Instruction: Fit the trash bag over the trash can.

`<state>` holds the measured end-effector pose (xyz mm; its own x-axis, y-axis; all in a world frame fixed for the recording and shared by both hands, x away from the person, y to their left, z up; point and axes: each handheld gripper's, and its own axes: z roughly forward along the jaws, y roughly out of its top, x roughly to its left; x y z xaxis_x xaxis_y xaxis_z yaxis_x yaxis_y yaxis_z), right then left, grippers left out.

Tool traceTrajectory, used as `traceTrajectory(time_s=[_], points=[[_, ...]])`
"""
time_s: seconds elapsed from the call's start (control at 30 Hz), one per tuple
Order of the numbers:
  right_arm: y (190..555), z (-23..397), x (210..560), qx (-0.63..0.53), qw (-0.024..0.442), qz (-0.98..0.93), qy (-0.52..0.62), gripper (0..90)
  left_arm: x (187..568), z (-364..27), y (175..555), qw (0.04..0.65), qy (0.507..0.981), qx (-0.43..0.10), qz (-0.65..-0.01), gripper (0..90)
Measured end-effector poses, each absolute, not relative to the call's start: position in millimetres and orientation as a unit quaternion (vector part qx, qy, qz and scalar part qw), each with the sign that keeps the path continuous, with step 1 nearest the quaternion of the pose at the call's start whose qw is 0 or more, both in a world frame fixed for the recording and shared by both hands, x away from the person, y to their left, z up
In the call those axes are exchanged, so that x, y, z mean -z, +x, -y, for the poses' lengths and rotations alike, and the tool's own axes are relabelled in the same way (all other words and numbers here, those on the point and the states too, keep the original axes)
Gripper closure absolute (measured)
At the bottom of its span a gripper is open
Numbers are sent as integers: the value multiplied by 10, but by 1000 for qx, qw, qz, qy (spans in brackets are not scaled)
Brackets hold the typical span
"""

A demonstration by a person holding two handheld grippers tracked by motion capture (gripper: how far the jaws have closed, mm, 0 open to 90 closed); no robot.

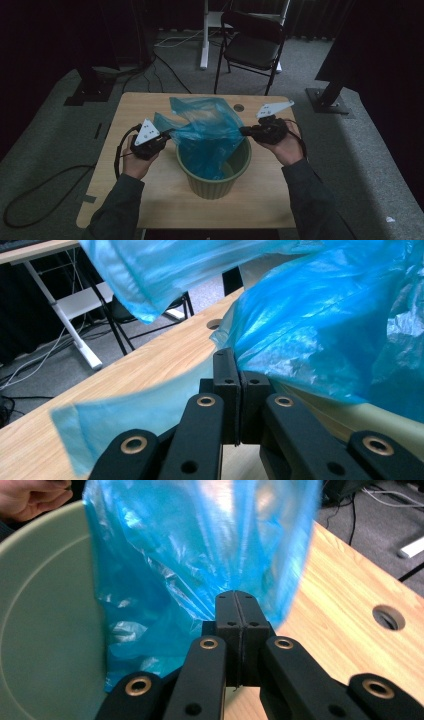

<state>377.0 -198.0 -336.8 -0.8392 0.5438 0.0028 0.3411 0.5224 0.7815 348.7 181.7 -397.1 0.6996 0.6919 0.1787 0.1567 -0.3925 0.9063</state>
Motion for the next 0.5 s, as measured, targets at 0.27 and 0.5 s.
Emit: traceTrajectory(time_s=[0.27,0.5], points=[[3765,2170,3440,-421,118,-856,277,899,3996,-1838,3471,476,788,-279,-272,867],[3776,2158,3447,-427,110,-855,274,899,3903,-1914,3461,488,775,-287,-282,818]])
